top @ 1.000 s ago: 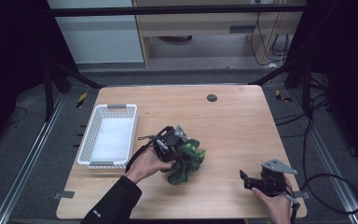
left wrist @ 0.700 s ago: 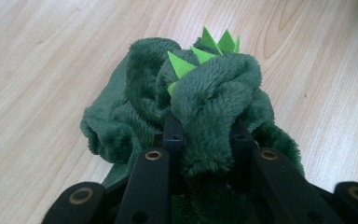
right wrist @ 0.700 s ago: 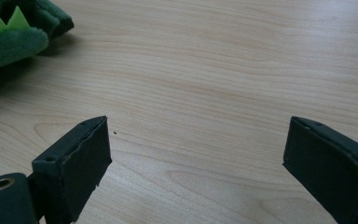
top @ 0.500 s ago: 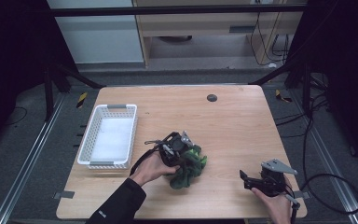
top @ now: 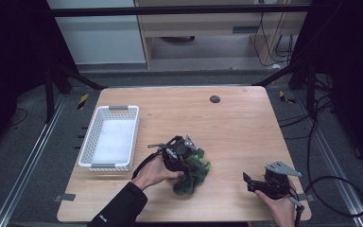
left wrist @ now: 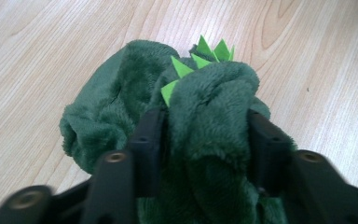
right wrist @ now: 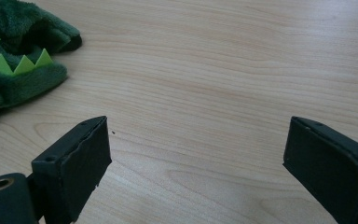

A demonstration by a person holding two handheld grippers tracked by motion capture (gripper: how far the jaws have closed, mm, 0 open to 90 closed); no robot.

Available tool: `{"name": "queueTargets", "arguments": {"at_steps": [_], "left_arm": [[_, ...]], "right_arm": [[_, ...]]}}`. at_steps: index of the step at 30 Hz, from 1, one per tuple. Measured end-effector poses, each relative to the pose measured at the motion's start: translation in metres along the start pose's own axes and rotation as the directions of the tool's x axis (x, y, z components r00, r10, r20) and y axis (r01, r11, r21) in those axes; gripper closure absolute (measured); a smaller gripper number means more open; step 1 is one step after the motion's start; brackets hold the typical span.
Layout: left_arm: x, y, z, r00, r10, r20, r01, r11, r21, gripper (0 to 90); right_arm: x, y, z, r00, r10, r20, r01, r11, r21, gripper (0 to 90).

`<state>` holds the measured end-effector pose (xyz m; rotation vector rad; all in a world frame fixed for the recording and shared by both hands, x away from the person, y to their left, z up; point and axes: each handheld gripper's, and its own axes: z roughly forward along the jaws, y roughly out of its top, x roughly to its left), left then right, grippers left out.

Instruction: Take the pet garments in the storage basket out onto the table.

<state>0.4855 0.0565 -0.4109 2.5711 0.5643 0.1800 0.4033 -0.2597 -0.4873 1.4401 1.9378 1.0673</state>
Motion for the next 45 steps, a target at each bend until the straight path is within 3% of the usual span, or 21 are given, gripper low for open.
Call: {"name": "queueTargets", "arguments": {"at_steps": [11, 16, 23, 29, 36, 40, 45], "left_arm": [[0.002, -0.010, -0.015, 0.9997, -0.005, -0.025, 0.004, 0.9989, -0.047, 25.5], [0.003, -0.016, -0.026, 0.9993, -0.007, -0.038, 0.005, 0.9977, -0.068, 22.7], [0.006, -0.028, -0.046, 0.9973, -0.044, -0.059, 0.038, 0.9936, -0.106, 19.8], [0.005, -0.044, -0.059, 0.9942, -0.084, -0.067, 0.073, 0.9850, -0.157, 19.1], [0.003, -0.067, -0.066, 0.9843, -0.156, -0.083, 0.133, 0.9635, -0.232, 17.9], [0.001, -0.085, -0.067, 0.9732, -0.207, -0.101, 0.172, 0.9460, -0.275, 18.1], [0.001, -0.109, -0.065, 0.9529, -0.279, -0.120, 0.227, 0.9174, -0.326, 19.0]], "right_arm": [[-0.001, 0.000, 0.000, 1.0000, 0.003, 0.003, -0.003, 1.0000, 0.002, 7.1], [-0.001, 0.000, 0.000, 0.9999, 0.010, 0.001, -0.010, 0.9999, 0.002, 7.1], [-0.001, 0.000, 0.000, 0.9999, 0.012, 0.002, -0.012, 0.9999, 0.003, 7.0], [-0.001, 0.000, -0.001, 0.9999, 0.012, 0.002, -0.012, 0.9999, 0.001, 7.0], [0.000, 0.000, -0.001, 0.9999, 0.012, 0.002, -0.012, 0.9999, 0.001, 7.0], [-0.001, -0.001, -0.001, 0.9999, 0.013, 0.004, -0.013, 0.9999, 0.000, 6.9], [0.000, -0.001, -0.001, 0.9999, 0.014, 0.004, -0.014, 0.9999, 0.000, 6.9]]}}
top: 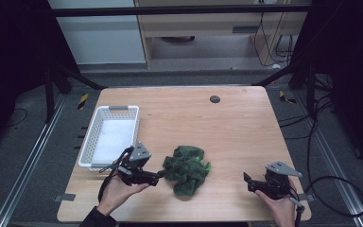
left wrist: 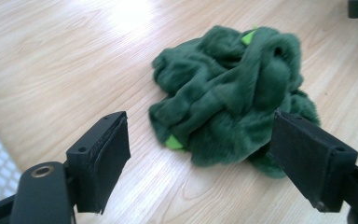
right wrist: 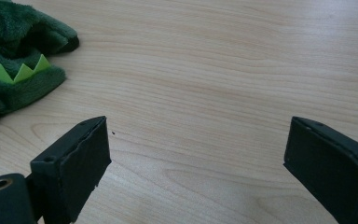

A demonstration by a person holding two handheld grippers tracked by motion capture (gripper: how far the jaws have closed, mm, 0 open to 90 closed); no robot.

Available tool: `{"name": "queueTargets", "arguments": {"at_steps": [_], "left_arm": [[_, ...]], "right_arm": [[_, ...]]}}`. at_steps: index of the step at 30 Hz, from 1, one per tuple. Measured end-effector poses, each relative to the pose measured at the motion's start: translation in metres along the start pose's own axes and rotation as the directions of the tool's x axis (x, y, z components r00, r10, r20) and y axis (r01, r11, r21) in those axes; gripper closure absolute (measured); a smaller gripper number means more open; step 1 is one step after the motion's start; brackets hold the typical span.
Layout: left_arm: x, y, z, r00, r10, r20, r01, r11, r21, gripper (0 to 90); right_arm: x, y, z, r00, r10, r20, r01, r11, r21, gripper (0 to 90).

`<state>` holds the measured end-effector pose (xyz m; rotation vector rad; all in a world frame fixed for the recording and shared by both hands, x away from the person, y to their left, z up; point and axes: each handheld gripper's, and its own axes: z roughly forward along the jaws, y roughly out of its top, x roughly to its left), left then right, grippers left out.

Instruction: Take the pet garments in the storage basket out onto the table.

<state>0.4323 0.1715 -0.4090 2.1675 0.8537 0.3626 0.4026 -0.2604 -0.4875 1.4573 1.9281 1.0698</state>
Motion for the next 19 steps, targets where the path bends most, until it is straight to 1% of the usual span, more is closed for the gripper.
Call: {"name": "queueTargets", "arguments": {"at_steps": [4, 7, 9, 12, 13, 17, 19], "left_arm": [[0.005, -0.018, -0.005, 0.9987, -0.042, -0.029, 0.041, 0.9986, -0.035, 20.7], [0.009, -0.031, -0.009, 0.9959, -0.079, -0.045, 0.076, 0.9955, -0.057, 21.4], [0.011, -0.038, -0.010, 0.9939, -0.098, -0.050, 0.095, 0.9935, -0.062, 21.7], [0.014, -0.047, -0.012, 0.9911, -0.117, -0.064, 0.113, 0.9917, -0.062, 22.3], [0.014, -0.050, -0.013, 0.9895, -0.125, -0.073, 0.120, 0.9900, -0.075, 22.6], [0.014, -0.059, -0.017, 0.9870, -0.134, -0.088, 0.126, 0.9878, -0.091, 25.2], [0.014, -0.063, -0.019, 0.9856, -0.140, -0.094, 0.131, 0.9861, -0.103, 25.8]], "right_arm": [[0.000, 0.000, 0.000, 1.0000, 0.001, 0.001, -0.001, 1.0000, 0.000, 6.9], [0.000, 0.000, 0.000, 1.0000, 0.000, 0.001, 0.000, 1.0000, 0.000, 6.8], [0.001, 0.000, 0.000, 1.0000, 0.000, 0.001, 0.000, 1.0000, -0.001, 6.8], [0.001, -0.001, 0.001, 1.0000, -0.004, 0.003, 0.004, 1.0000, -0.001, 6.6], [0.001, -0.001, 0.001, 0.9999, -0.010, 0.005, 0.010, 0.9999, -0.004, 6.6], [0.000, -0.001, 0.000, 1.0000, -0.008, 0.006, 0.008, 1.0000, -0.005, 6.6], [0.001, -0.001, -0.001, 1.0000, 0.001, 0.001, -0.001, 1.0000, -0.004, 6.6]]}}
